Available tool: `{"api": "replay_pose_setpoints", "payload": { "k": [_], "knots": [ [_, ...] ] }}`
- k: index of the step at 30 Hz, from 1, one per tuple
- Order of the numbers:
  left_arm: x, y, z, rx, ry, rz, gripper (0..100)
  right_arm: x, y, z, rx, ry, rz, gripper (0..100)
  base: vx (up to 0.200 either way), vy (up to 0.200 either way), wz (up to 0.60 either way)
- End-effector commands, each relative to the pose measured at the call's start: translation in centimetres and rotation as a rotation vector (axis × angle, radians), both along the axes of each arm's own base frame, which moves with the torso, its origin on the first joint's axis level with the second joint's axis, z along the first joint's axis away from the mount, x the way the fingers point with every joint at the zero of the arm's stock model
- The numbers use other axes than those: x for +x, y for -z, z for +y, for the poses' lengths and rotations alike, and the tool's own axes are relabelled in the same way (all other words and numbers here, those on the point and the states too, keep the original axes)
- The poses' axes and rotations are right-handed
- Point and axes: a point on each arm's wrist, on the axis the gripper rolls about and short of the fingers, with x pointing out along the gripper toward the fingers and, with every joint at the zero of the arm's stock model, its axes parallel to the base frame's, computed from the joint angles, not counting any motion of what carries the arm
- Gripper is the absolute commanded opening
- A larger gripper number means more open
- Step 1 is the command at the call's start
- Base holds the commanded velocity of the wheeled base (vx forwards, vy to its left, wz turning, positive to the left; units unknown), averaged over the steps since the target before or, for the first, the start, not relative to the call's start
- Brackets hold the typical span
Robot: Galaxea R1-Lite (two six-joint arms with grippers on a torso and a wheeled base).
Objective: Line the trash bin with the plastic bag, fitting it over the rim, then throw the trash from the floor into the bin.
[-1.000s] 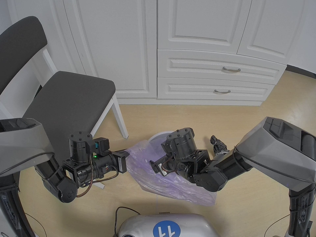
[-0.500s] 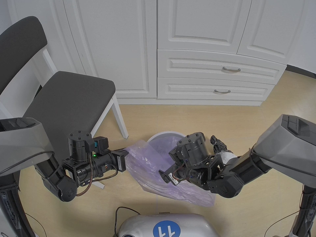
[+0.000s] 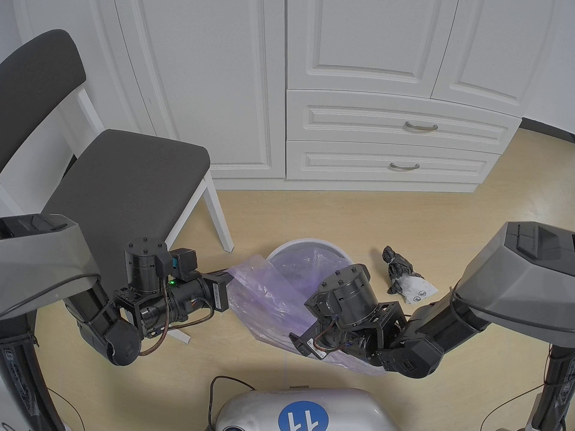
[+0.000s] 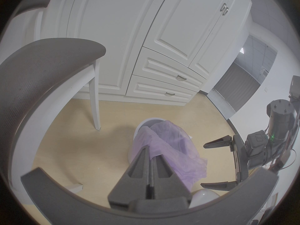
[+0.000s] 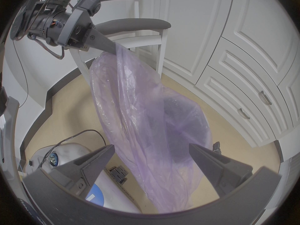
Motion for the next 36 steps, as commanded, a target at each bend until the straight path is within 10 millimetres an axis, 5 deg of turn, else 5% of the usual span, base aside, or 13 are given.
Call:
{"api": "replay_pose_setpoints", "payload": {
  "k": [1, 9, 18, 19, 31, 36],
  "knots": [
    [0.0, 0.0, 0.0, 0.0, -0.001, 0.001, 0, 0.3, 1.2, 0.4, -0.014, -0.002, 0.015, 100, 0.0, 0.0, 0.0],
    [-0.1, 0.0, 0.0, -0.001, -0.001, 0.0, 0, 3.4, 4.6, -0.5, -0.018, 0.066, 0.012, 100, 0.0, 0.0, 0.0],
    [0.1, 0.1, 0.1, 0.0, -0.004, 0.001, 0, 4.0, 5.4, -1.5, -0.034, 0.095, 0.031, 100, 0.0, 0.0, 0.0],
    [0.1, 0.1, 0.1, 0.0, -0.004, 0.001, 0, 4.1, 5.2, -1.5, -0.024, 0.091, 0.027, 0, 0.0, 0.0, 0.0],
    [1.4, 2.4, -0.2, 0.011, -0.016, 0.05, 0, 4.9, -0.5, -2.4, 0.091, 0.115, -0.102, 0, 0.0, 0.0, 0.0],
    [2.5, 3.8, -0.4, 0.01, -0.031, 0.055, 0, 6.7, -1.0, -3.0, 0.112, 0.154, -0.132, 0, 0.0, 0.0, 0.0]
  ]
}}
